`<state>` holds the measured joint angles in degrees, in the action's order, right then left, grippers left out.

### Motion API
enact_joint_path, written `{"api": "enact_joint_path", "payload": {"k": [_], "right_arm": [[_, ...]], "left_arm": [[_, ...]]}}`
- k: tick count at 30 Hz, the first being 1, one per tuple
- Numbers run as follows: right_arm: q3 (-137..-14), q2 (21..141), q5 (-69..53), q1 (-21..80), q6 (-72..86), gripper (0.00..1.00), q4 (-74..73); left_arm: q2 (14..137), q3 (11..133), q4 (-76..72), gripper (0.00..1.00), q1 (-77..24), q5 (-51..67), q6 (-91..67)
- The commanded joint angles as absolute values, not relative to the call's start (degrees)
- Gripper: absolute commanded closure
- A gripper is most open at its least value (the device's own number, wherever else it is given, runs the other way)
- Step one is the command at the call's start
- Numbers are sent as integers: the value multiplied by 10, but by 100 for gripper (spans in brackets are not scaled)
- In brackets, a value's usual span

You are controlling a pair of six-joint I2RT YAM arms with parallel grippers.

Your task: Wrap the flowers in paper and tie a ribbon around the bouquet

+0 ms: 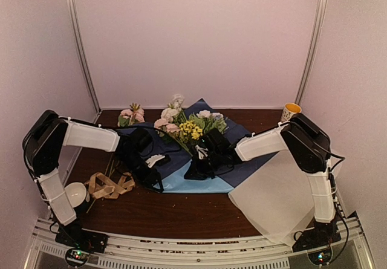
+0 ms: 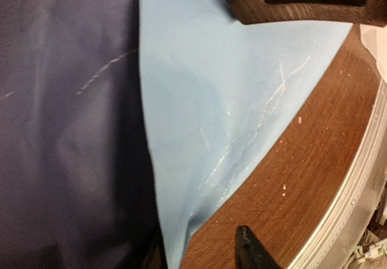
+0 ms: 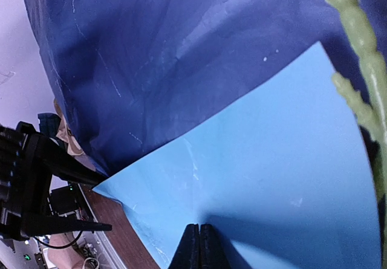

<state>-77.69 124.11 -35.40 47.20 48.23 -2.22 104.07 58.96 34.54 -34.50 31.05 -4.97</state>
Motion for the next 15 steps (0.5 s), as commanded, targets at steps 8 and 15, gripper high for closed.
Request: {"api": "enact_joint_path", "payload": {"k": [8, 15], "right_arm": [[-794, 1264, -342, 469, 455, 100, -67], [-816, 1274, -345, 471, 446, 100, -90]], "left_arm": [[916, 648, 359, 48, -270, 211, -95], [894, 640, 325, 54, -101, 174, -156]]}}
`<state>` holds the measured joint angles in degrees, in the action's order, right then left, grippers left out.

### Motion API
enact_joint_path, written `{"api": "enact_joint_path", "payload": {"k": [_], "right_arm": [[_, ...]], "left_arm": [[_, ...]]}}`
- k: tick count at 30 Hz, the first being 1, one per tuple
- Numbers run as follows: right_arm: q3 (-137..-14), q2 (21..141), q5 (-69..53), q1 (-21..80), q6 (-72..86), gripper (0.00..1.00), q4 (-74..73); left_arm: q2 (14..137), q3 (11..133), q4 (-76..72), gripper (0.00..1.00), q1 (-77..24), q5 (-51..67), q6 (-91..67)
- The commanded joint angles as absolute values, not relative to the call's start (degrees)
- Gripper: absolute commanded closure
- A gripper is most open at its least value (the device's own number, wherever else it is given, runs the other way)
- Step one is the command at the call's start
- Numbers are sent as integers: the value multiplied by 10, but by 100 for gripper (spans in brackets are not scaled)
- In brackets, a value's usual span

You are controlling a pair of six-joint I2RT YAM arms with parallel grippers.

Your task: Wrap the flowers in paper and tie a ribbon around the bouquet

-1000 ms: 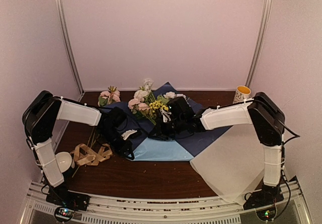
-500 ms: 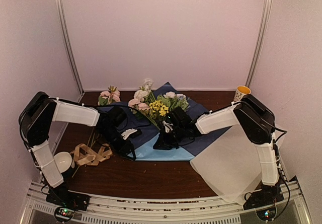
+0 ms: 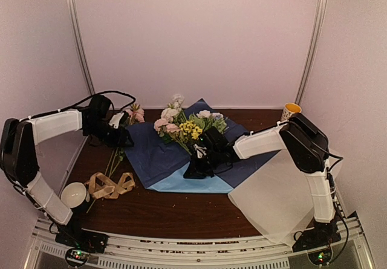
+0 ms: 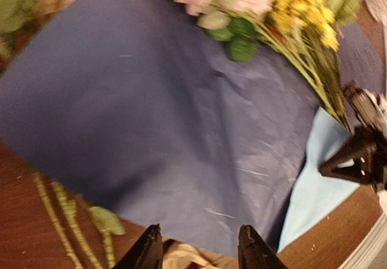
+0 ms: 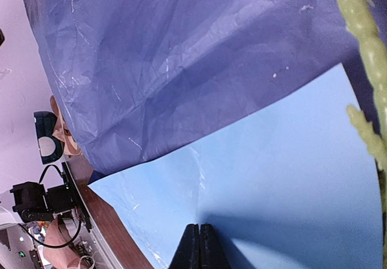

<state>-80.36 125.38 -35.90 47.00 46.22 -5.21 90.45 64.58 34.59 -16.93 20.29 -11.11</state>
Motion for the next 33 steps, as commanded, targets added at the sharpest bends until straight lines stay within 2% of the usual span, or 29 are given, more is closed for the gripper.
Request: {"api": "enact_joint_path", "payload": {"k": [1, 4, 9, 13, 18, 25, 29, 32, 33], "right_arm": [[-816, 1275, -344, 470, 446, 100, -91], [-819, 1277, -344, 471, 444, 100, -94], [-821, 1276, -341, 473, 437, 100, -100], [-820, 1276, -341, 473, 437, 100, -100], [-820, 1275, -341, 474, 435, 100, -102], [-817, 1274, -341, 474, 434, 100, -99], [-817, 1274, -341, 474, 434, 100, -100], [-816, 1273, -341, 474, 434, 100, -100], [-816, 1272, -341, 473, 434, 100, -99]], "left_arm": [[895, 637, 311, 54, -83, 172, -167], [909, 637, 253, 54, -23, 199, -210], [960, 655, 165, 46, 18, 293, -245], [996, 669, 154, 43, 18, 304, -245], [1034, 687, 173, 46, 18, 278, -232], [1040, 680, 110, 65, 17, 321, -242], [1039, 668, 85, 80, 16, 345, -245], [1041, 670, 88, 100, 16, 356, -244], [1040, 671, 88, 100, 15, 363, -244]]}}
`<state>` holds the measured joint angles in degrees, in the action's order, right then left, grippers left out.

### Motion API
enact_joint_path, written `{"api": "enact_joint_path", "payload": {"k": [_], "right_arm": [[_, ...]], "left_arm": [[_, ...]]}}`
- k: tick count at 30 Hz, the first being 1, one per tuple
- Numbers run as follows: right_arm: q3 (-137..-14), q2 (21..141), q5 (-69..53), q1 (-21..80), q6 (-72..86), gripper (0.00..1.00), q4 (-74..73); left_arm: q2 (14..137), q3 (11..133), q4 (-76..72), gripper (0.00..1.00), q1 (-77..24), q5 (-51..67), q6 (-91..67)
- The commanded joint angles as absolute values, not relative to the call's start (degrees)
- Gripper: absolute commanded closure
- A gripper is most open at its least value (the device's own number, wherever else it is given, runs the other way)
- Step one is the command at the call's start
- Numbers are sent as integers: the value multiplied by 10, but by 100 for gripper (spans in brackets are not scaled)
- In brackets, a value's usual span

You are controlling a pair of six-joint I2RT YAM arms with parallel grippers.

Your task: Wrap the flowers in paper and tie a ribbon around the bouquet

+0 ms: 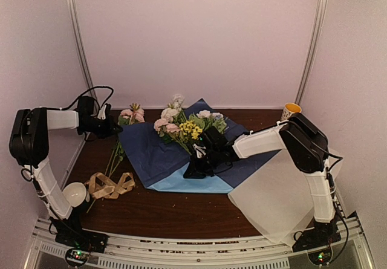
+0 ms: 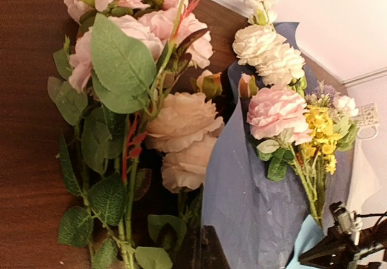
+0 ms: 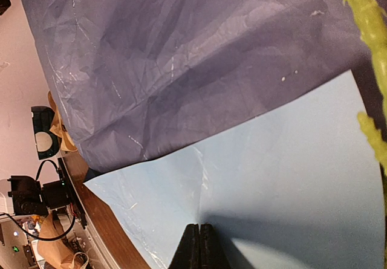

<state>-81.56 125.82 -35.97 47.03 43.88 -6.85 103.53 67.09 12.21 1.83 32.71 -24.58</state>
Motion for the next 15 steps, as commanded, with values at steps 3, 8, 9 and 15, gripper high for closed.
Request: {"api": "enact_joint_path", "payload": {"k": [3, 8, 9, 15], "right_arm": [[-816, 1274, -341, 473, 435, 100, -98], [-816, 1274, -342, 473, 436, 100, -99], [-816, 1275, -341, 473, 435, 100, -98], [-815, 1274, -340, 474, 435, 100, -100]], "left_arm": [[1021, 673, 89, 100, -1, 367, -232], [993, 717, 122, 100, -69, 361, -185], [993, 727, 129, 100, -84, 360, -178], [1016, 814, 163, 100, -144, 368, -159]]}}
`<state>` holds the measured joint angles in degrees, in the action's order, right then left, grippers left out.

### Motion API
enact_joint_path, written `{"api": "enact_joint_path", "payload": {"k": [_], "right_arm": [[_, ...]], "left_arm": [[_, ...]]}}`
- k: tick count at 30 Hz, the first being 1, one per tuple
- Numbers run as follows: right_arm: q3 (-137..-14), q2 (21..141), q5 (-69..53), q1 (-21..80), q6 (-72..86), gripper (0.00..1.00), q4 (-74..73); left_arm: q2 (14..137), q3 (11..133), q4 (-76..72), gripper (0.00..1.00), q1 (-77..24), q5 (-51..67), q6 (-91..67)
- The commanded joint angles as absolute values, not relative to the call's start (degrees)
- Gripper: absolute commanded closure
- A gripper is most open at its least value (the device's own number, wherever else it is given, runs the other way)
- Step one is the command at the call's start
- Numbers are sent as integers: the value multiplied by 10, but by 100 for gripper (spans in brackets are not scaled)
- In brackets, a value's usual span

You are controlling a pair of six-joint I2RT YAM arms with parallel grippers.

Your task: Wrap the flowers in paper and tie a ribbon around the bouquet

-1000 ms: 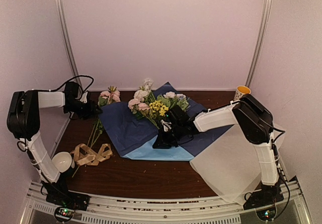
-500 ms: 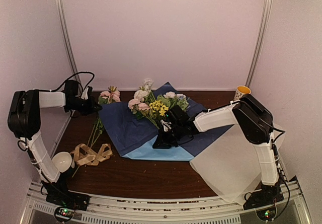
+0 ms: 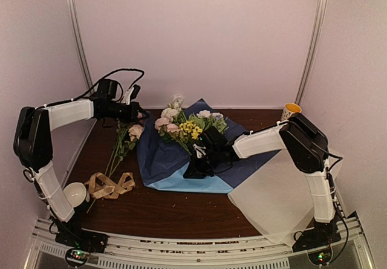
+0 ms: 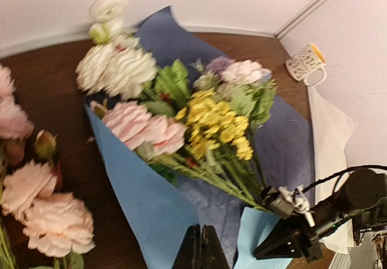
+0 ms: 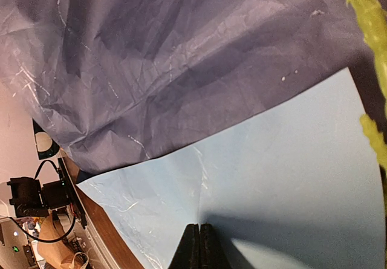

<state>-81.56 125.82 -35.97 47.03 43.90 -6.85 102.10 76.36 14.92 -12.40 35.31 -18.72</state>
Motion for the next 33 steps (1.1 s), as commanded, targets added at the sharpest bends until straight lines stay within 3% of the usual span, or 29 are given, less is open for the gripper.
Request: {"api": "enact_joint_path", "payload": {"k": [1, 6, 12, 23, 33], "right_arm": [[-815, 1273, -339, 473, 436, 100, -100], [-815, 1275, -340, 474, 435, 100, -99], [-807, 1269, -338, 474, 437, 100, -92], [-756, 1225, -317, 471, 444, 100, -48], [-689, 1145, -316, 465, 482, 100, 21]], "left_arm": [[1020, 825, 164, 100, -150, 371, -159], [1059, 906, 168, 100, -202, 373, -142], [1190, 1058, 196, 100, -261, 396, -143], [1406, 1274, 186, 100, -288, 387, -170], [1514, 1341, 160, 100, -310, 361, -200]]}}
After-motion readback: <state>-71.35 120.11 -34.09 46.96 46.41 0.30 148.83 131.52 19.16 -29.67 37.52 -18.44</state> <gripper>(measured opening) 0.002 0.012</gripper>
